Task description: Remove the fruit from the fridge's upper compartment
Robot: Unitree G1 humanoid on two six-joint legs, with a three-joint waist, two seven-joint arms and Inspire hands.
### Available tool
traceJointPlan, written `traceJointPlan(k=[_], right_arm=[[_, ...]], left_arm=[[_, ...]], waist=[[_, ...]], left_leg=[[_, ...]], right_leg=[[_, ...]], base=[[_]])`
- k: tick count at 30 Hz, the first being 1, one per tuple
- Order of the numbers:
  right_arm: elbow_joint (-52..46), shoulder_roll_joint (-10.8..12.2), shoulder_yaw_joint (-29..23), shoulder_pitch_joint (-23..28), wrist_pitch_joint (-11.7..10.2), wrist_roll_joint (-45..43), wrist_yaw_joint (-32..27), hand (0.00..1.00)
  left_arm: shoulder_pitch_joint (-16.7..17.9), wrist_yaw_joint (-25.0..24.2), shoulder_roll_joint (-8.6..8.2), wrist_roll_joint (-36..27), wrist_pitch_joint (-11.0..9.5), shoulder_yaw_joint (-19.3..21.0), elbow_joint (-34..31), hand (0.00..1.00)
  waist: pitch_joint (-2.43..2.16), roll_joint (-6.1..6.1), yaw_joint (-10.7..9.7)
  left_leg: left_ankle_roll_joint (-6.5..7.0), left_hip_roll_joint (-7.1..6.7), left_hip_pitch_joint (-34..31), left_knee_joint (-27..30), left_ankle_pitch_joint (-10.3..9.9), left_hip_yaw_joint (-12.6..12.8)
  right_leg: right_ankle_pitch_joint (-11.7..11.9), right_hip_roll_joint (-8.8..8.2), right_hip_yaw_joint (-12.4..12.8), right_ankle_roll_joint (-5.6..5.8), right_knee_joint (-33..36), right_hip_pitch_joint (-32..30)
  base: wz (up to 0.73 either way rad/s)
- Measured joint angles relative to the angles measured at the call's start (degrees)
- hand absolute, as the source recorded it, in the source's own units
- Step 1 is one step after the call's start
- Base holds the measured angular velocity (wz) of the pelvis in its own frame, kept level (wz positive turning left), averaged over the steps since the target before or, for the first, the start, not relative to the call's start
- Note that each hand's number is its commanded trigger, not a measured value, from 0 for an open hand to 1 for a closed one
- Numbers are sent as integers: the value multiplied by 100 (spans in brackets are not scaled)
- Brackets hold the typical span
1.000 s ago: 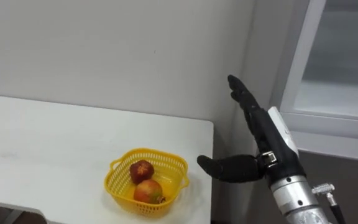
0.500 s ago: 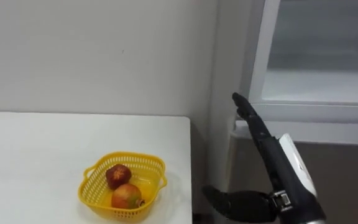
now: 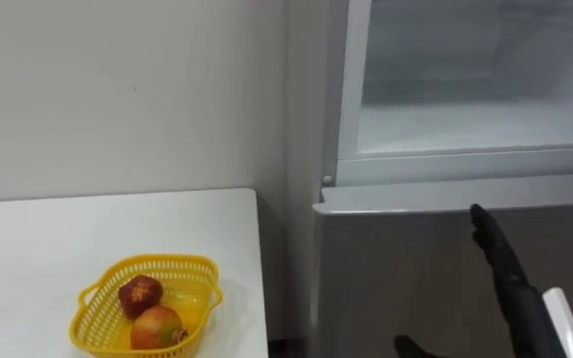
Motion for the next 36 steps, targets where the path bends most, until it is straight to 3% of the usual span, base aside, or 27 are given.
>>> traceJointPlan(k=[5,9,10,18,24,27,32,33,36], right_arm=[[474,1,-14,159,-19,524,-189,0],[1216,11,-111,296,-17,1075,-261,0],[1463,14,-135,367,-3,1366,-297,0],[2608,202,-180,448,49,2763,-589,0],[3335,216,-464,431,113,4378,-741,0],[3375,227,-1119,410,196,5770,-808,0],[3264,179,-2460,119,102,7908,-1133,0],[3241,171,-2537,99,61,8161,-1130,0],[3143,161,-2867,-49,-9,8945,-1100,0]], left_arm=[[37,96,1,-394,-81,-108,6,0],[60,208,0,-475,-85,-108,8,0],[61,227,1,-523,-85,-108,12,0],[101,288,-9,-685,-75,-179,-5,0],[279,389,14,-834,-60,-126,-368,0],[420,345,35,-863,-62,90,-496,0],[642,187,83,-822,-70,653,-696,0],[633,182,94,-825,-69,701,-732,0],[652,98,122,-824,-68,878,-868,0]], waist=[[40,-6,-173],[61,-5,-196],[42,-4,-195],[69,52,-310],[61,-46,-450],[64,-133,-554],[70,-370,-636],[85,-376,-634],[73,-420,-635]], left_leg=[[-10,11,13,-28,-6,65],[-16,6,36,-74,-15,63],[-16,4,37,-81,-15,64],[-16,1,41,-100,-15,85],[-15,-13,67,-101,-15,55],[-15,-18,80,-100,-15,53],[-14,-17,81,-66,-13,58],[-14,-17,79,-50,-13,58],[-14,-17,10,-42,-14,77]], right_leg=[[10,13,32,-4,-28,-12],[5,15,39,3,-39,-11],[4,13,42,5,-41,-11],[-13,14,47,10,-43,-29],[-71,-8,31,22,-28,-31],[-83,-11,30,21,-25,-20],[-89,-10,37,17,-30,-26],[-89,-9,43,16,-28,-33],[-88,-9,66,15,56,-153]], base=[[-4],[0],[0],[0],[3],[0],[0],[0],[-5]])
